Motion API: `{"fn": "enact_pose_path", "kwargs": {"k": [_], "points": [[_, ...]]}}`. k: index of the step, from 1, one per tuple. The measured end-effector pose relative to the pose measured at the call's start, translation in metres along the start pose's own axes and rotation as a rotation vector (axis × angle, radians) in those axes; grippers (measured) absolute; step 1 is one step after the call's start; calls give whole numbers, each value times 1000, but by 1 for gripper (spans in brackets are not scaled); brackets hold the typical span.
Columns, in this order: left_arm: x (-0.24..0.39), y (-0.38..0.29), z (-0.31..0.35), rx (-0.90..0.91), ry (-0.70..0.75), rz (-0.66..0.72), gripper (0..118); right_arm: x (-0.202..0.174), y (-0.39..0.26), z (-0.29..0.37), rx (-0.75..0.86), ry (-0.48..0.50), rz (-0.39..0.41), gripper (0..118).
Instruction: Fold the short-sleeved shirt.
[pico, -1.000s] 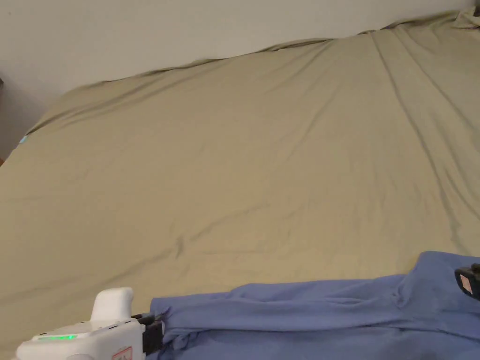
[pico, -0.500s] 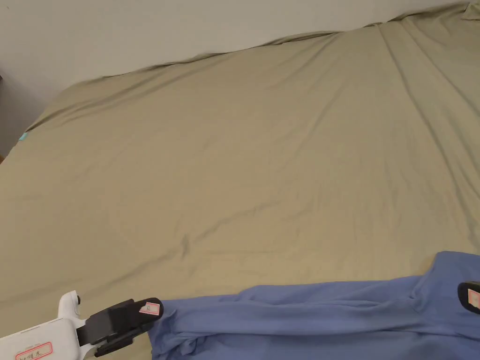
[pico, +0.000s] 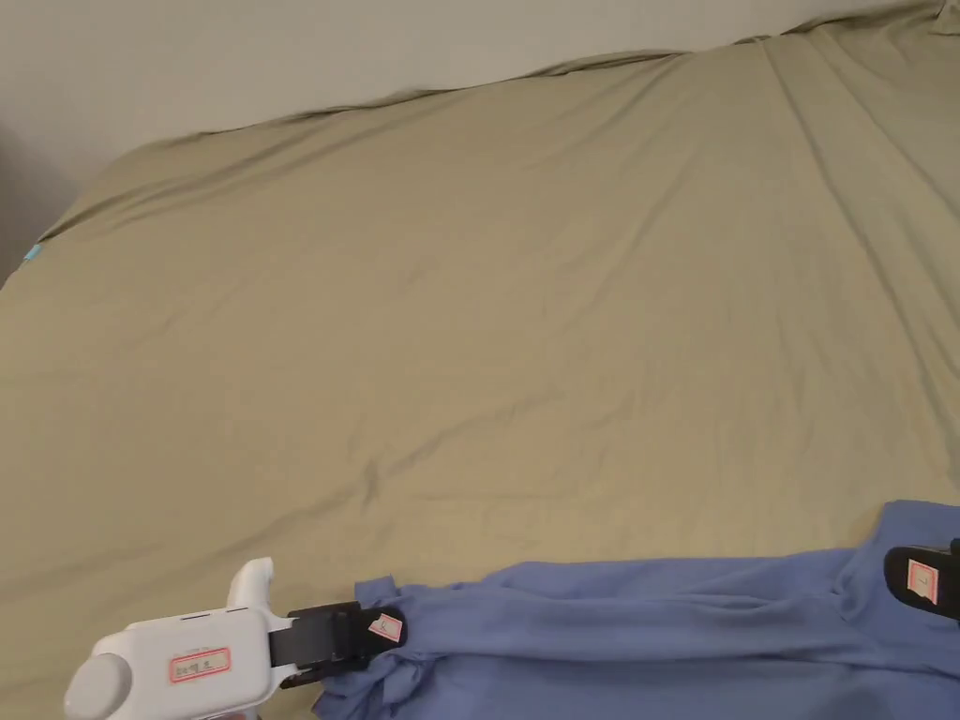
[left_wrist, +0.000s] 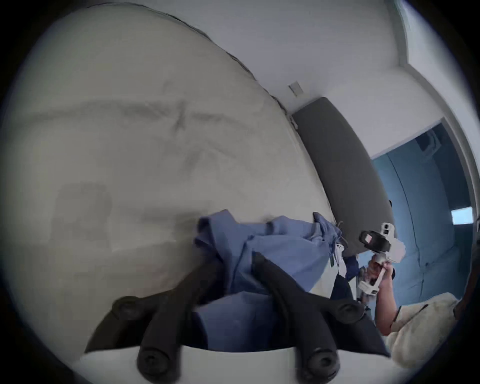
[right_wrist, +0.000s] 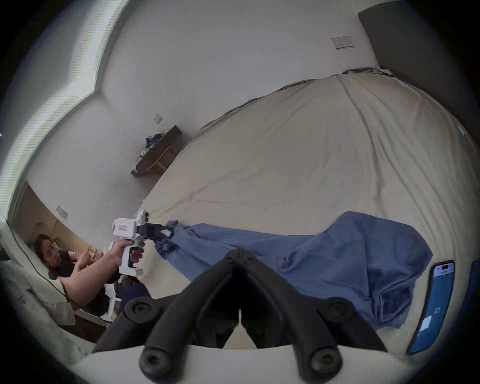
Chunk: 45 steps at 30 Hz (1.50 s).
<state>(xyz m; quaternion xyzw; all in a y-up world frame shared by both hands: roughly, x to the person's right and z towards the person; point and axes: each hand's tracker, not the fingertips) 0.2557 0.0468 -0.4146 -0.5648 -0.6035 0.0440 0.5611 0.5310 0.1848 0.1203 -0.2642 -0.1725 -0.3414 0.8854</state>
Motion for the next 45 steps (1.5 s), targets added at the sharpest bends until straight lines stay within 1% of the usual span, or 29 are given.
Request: {"fn": "enact_pose_path", "kwargs": {"k": [1,2,3,5,6,10,11,14,17,20,22,24,26,27,28,30,31,33,34,35,36,37,38,39,40,41,42,43,45], "points": [[0,-5,-3,-15,-59,35,13,0,0,0,-3,3,10,2],[4,-10,-7,13,-74,42,13,-2,0,-1,-6,2,15,2],[8,-11,-4,28,-54,49,13,-3,0,-1,-10,-3,18,2],[13,-14,8,71,-1,95,13,-3,0,2,-11,-16,29,2],[8,-10,22,109,56,112,13,-2,1,5,-11,-22,32,2],[24,-3,70,205,148,95,13,-1,5,15,-5,-62,39,2],[28,0,82,249,201,64,13,-2,6,17,1,-72,41,2],[38,6,110,263,251,66,13,-5,9,22,23,-79,41,2],[37,9,136,301,385,88,13,-10,11,24,44,-81,41,2],[31,10,155,316,520,161,13,-17,12,21,40,-95,71,2],[38,7,154,298,499,170,13,-21,11,17,26,-101,94,2],[63,0,148,314,449,163,13,-23,9,14,18,-101,99,2],[92,-3,138,318,349,167,13,-22,8,12,8,-95,88,2],[113,-6,125,312,289,183,13,-22,7,12,4,-90,81,2],[133,-9,110,319,266,172,13,-21,7,11,4,-87,74,2],[155,-11,76,281,206,119,13,-20,7,9,0,-84,69,2],[163,-11,56,266,257,33,13,-21,7,8,-1,-85,67,2],[178,-18,6,213,354,-75,13,-21,8,7,-9,-88,64,2],[170,-22,-19,200,432,-123,13,-21,9,6,-18,-92,66,2],[171,-27,-37,136,464,-114,13,-22,10,7,-27,-95,69,2],[167,-30,-56,96,515,-144,13,-23,12,8,-39,-107,87,2],[161,-34,-70,78,530,-160,14,-24,13,11,-45,-126,121,2],[153,-39,-78,74,534,-154,25,-25,14,14,-46,-148,155,2],[149,-41,-77,104,533,-157,52,-25,15,17,-44,-167,176,2],[149,-41,-70,133,478,-139,81,-25,16,20,-42,-175,184,2],[152,-39,-60,159,374,-109,110,-23,15,24,-38,-176,182,2],[155,-38,-46,201,310,-59,118,-20,14,27,-34,-173,175,2],[157,-36,-32,255,321,-42,118,-17,14,29,-27,-169,164,2],[165,-32,2,376,358,-75,118,-11,10,32,-10,-148,118,2]]}}
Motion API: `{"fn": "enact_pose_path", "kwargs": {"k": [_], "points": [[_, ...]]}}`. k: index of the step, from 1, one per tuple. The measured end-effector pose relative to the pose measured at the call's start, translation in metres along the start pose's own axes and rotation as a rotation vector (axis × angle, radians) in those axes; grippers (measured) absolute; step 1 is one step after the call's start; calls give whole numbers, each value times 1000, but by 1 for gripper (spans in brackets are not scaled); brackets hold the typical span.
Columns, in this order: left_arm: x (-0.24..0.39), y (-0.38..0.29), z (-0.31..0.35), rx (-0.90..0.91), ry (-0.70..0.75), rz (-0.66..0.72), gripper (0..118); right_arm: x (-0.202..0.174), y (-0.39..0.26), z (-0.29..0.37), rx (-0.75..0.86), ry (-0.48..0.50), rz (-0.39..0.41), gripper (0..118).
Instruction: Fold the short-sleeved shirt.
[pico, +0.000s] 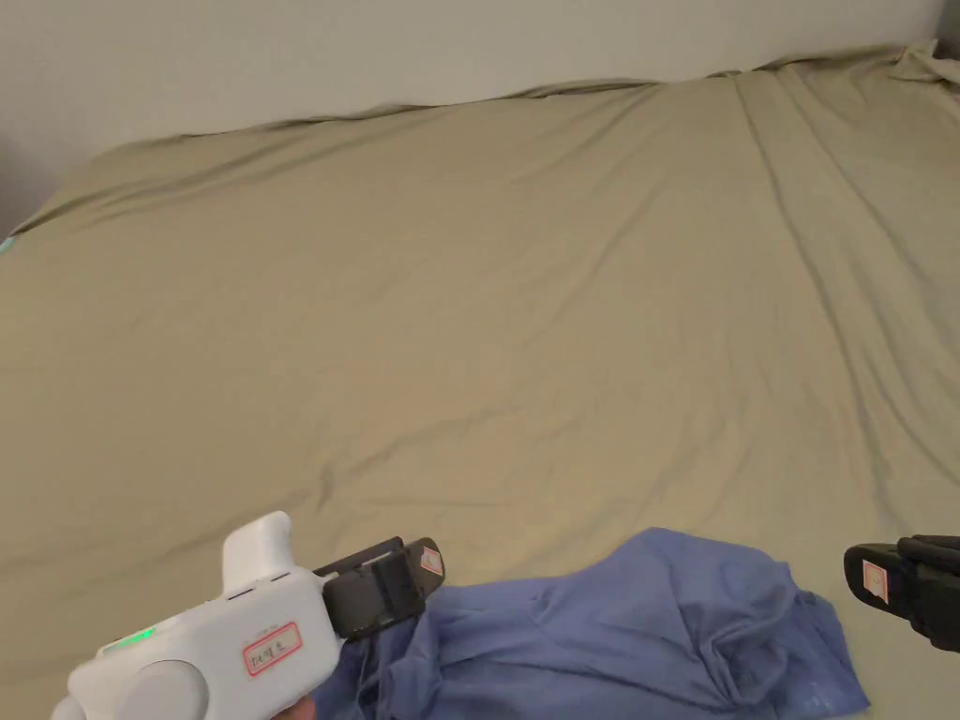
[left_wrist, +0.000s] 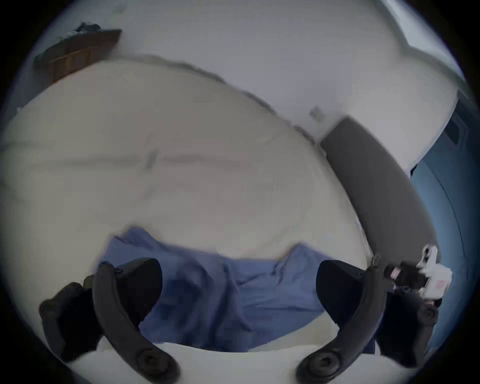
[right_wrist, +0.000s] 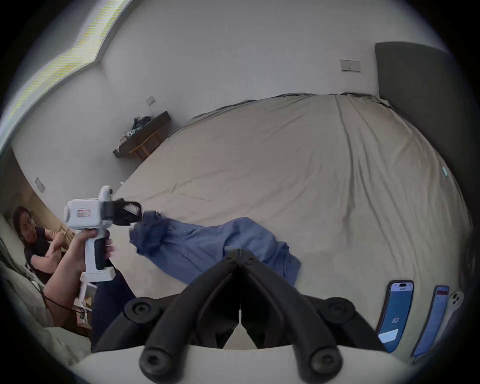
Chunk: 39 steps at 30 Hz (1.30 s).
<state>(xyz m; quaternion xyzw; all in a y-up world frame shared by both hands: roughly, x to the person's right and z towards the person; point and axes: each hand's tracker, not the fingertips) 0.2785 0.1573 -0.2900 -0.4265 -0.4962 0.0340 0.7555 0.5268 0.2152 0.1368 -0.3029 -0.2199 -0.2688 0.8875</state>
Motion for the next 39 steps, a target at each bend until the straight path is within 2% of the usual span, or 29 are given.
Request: {"fn": "enact_pose_path", "kwargs": {"k": [2,3,4,5,6,7,9,11,13,15,19,24,29,32,33,34,35,36,39], "points": [[-3,11,16,3,141,-57,118,4,-4,-1,8,20,-39,2],[-6,13,15,-20,246,-119,111,5,-5,-3,6,26,-54,2],[-7,12,10,-46,360,-186,88,6,-7,-5,4,28,-64,2],[-4,7,1,-81,468,-269,24,5,-7,-6,1,28,-67,2],[-1,-2,-9,-114,503,-337,13,3,-8,-7,-4,28,-65,2],[1,-11,-20,-158,472,-369,6,0,-8,-8,-8,29,-60,2],[12,-40,-42,-196,364,-345,4,-7,-8,-7,-16,34,-33,2],[27,-59,-59,-250,371,-325,4,-12,-8,-7,-22,33,-13,2],[54,-75,-65,-204,375,-346,4,-15,-8,-6,-24,37,-10,2],[77,-79,-74,-194,301,-358,4,-17,-8,-8,-30,59,-14,2],[108,-88,-92,-191,287,-389,4,-24,-7,-11,-38,64,-7,2],[120,-88,-92,-226,155,-336,4,-30,-7,-13,-36,102,-7,2],[94,-49,-42,-191,-159,-101,4,-31,-6,-12,-34,121,6,2],[41,-16,-12,-150,-231,10,5,-27,-6,-12,-25,144,-3,2],[18,-5,-5,-123,-212,25,13,-26,-7,-12,-20,151,-10,2],[-4,4,0,-107,-198,26,41,-25,-7,-12,-16,162,-19,2],[-27,12,4,-115,-151,30,99,-24,-8,-11,-13,177,-28,2],[-49,19,5,-139,-125,48,118,-25,-8,-10,-13,191,-34,2],[-104,27,7,-108,-252,172,118,-23,-10,-9,-9,228,-37,2]]}}
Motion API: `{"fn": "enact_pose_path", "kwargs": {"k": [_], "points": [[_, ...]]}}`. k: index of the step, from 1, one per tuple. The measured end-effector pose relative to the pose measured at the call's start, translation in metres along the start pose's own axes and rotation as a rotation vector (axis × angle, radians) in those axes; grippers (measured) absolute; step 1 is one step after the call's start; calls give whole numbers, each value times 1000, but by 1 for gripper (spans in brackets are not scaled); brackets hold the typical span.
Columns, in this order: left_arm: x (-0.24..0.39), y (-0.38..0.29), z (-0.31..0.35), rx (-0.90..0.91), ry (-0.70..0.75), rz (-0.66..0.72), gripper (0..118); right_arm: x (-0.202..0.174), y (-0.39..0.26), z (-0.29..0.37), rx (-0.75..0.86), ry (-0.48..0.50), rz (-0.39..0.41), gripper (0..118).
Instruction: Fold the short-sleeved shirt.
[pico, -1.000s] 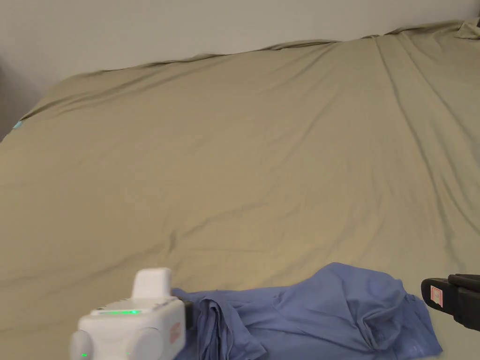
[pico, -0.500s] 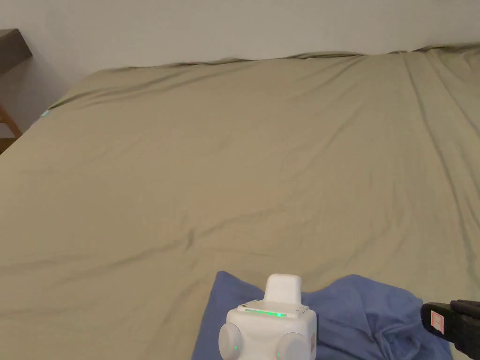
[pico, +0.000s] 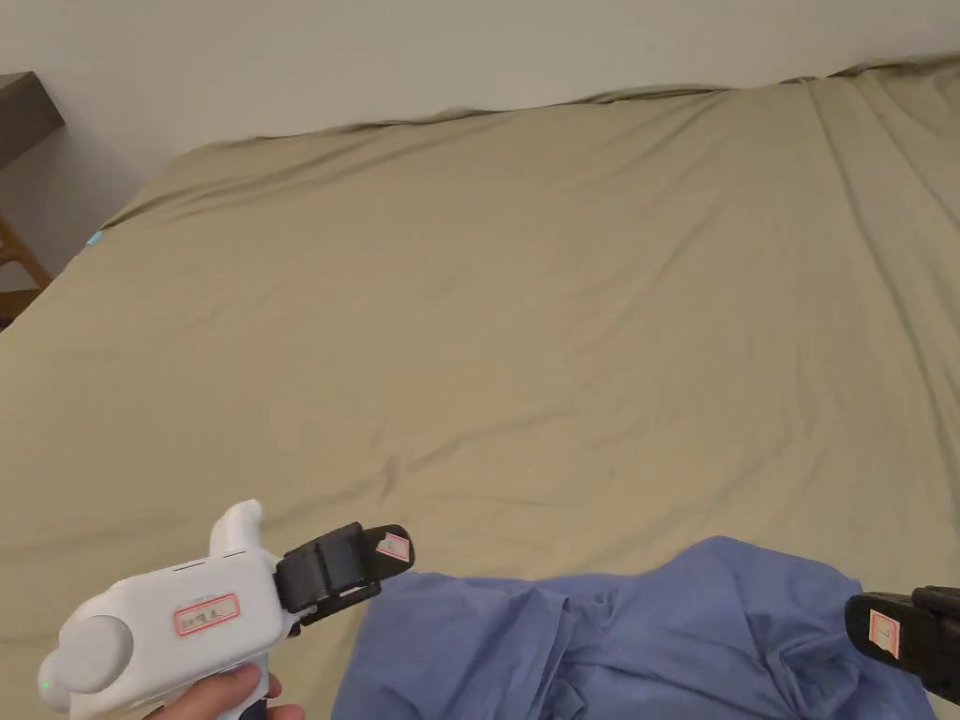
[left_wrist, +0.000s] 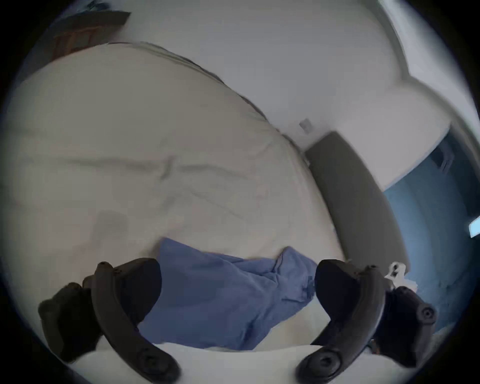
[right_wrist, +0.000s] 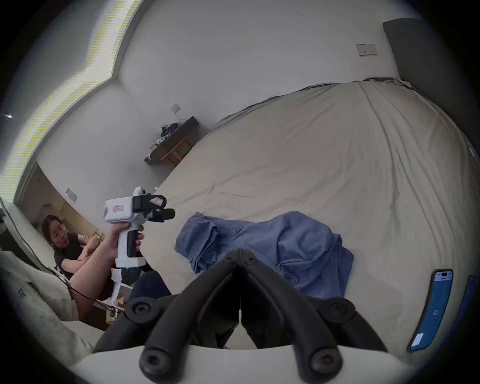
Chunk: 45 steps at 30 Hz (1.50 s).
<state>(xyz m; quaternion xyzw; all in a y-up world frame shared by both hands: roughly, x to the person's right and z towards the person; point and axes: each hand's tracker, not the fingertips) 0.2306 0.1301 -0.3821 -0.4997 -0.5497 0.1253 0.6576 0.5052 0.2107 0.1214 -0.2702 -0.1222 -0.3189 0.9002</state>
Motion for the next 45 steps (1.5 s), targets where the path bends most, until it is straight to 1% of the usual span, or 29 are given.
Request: {"fn": "enact_pose_path", "kwargs": {"k": [1,3,6,7,8,9,10,11,12,13,14,15,17,18,20,21,22,23,24,26,27,30,32,36,37,38,39,42,45], "points": [[-10,4,1,-34,3,41,118,-1,0,1,3,9,2,2],[-28,4,-21,-225,88,68,118,-1,1,2,21,26,-9,2],[-50,-12,-45,-326,105,19,118,-1,3,4,36,63,-27,2],[-53,-17,-51,-355,96,27,118,-2,3,4,38,67,-27,2],[-47,-19,-45,-287,60,-7,118,-2,4,4,40,74,-28,2],[-41,-12,-47,-244,-38,-34,113,-2,4,4,41,81,-28,2],[-41,-14,-46,-268,-139,77,87,-1,4,3,41,87,-33,2],[-38,-17,-50,-260,-160,110,50,0,4,2,38,92,-41,2],[-36,-20,-54,-259,-118,75,34,0,4,0,35,96,-47,2],[-33,-22,-61,-268,-86,43,31,1,4,-1,31,100,-50,2],[-26,-29,-69,-288,-32,10,23,2,4,-3,28,99,-52,2],[-26,-33,-74,-288,-39,34,19,1,4,-5,23,95,-54,2],[-26,-37,-69,-235,-69,152,17,0,5,-5,16,81,-51,2],[-42,-29,-61,-207,-76,184,16,-1,6,-4,14,73,-47,2],[-38,-26,-44,-161,-62,152,16,-3,8,-2,7,37,-32,2],[-34,-22,-34,-140,-25,121,16,-4,9,-1,-4,-21,-11,2],[-29,-22,-25,-130,64,88,15,-5,10,0,-15,-77,13,2],[-29,-18,-13,-110,140,83,15,-8,11,-1,-27,-142,46,2],[-33,-12,-1,-93,168,103,15,-10,11,-2,-35,-194,79,2],[-25,-12,16,-70,89,170,15,-14,11,-4,-45,-269,118,2],[-21,-9,25,-36,112,160,15,-17,10,-5,-45,-293,134,2],[-10,6,52,-4,281,84,15,-22,8,-10,-64,-362,168,2],[0,12,65,20,325,68,15,-24,6,-14,-74,-369,184,2],[39,16,77,51,487,32,15,-21,2,-17,-83,-336,163,2],[55,12,73,67,502,50,15,-20,0,-17,-84,-334,162,2],[64,9,67,76,484,65,15,-19,-1,-19,-89,-331,162,2],[80,2,58,77,424,99,15,-19,-2,-20,-95,-327,161,2],[121,-22,11,-26,235,78,15,-16,-5,-24,-97,-307,134,2],[150,-47,-52,-88,211,14,15,-14,-5,-25,-94,-288,104,2]]}}
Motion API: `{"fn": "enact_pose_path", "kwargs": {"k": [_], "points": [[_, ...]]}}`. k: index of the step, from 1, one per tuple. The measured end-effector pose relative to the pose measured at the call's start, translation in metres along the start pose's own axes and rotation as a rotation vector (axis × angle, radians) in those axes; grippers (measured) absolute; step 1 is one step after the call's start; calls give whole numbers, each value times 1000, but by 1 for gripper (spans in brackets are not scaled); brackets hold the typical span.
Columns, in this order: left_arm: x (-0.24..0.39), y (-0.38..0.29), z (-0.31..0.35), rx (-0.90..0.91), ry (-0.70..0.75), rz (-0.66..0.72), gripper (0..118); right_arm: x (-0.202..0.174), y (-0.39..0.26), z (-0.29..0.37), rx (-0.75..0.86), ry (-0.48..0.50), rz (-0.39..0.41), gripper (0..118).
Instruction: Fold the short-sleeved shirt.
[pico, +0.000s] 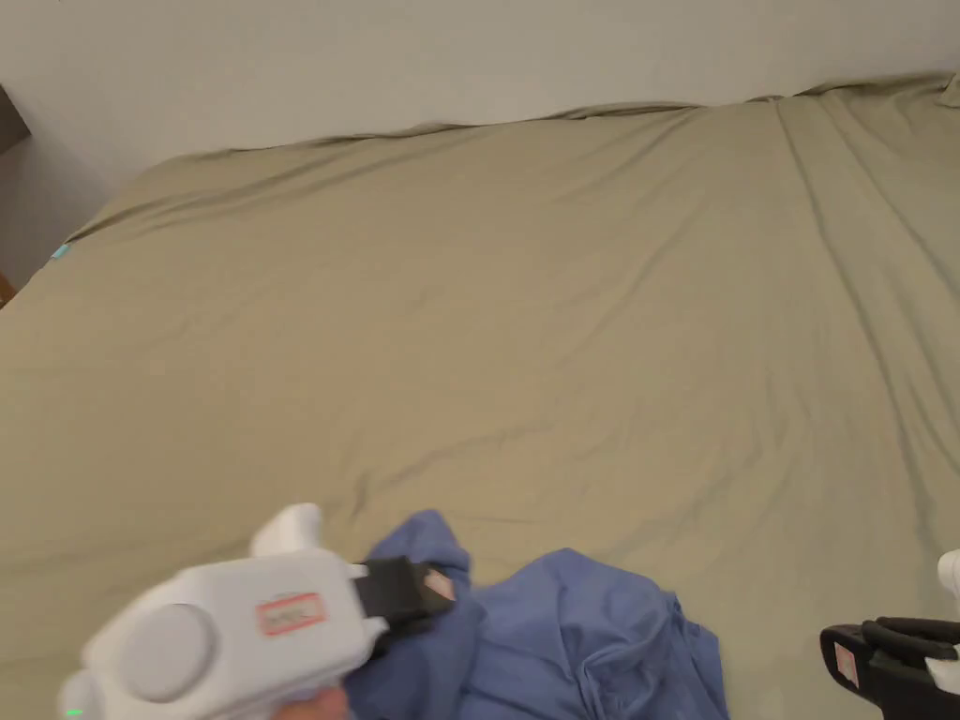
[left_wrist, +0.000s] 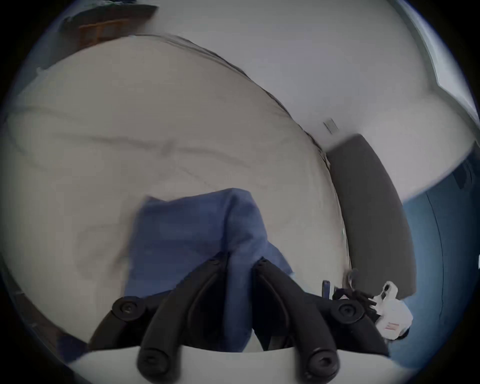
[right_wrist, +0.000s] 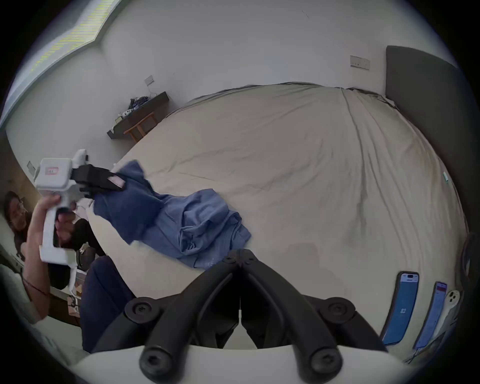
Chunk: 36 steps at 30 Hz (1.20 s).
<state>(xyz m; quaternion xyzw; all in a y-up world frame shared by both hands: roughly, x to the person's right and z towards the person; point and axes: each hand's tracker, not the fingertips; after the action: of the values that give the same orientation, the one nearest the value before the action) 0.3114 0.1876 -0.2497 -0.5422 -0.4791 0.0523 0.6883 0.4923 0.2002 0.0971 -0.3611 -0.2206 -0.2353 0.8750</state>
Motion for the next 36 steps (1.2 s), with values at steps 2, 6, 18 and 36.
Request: {"fn": "enact_pose_path", "kwargs": {"k": [2,6,18,36], "points": [[12,-11,-44,-44,36,-12,15,0,0,0,-1,0,0,2],[34,-36,-100,-111,96,-85,15,8,-1,5,-7,-7,6,2],[39,-37,-37,81,-107,-128,118,17,-13,0,-21,34,-15,2],[100,-121,-194,-263,-32,-309,19,16,-7,23,18,29,-17,2]]}}
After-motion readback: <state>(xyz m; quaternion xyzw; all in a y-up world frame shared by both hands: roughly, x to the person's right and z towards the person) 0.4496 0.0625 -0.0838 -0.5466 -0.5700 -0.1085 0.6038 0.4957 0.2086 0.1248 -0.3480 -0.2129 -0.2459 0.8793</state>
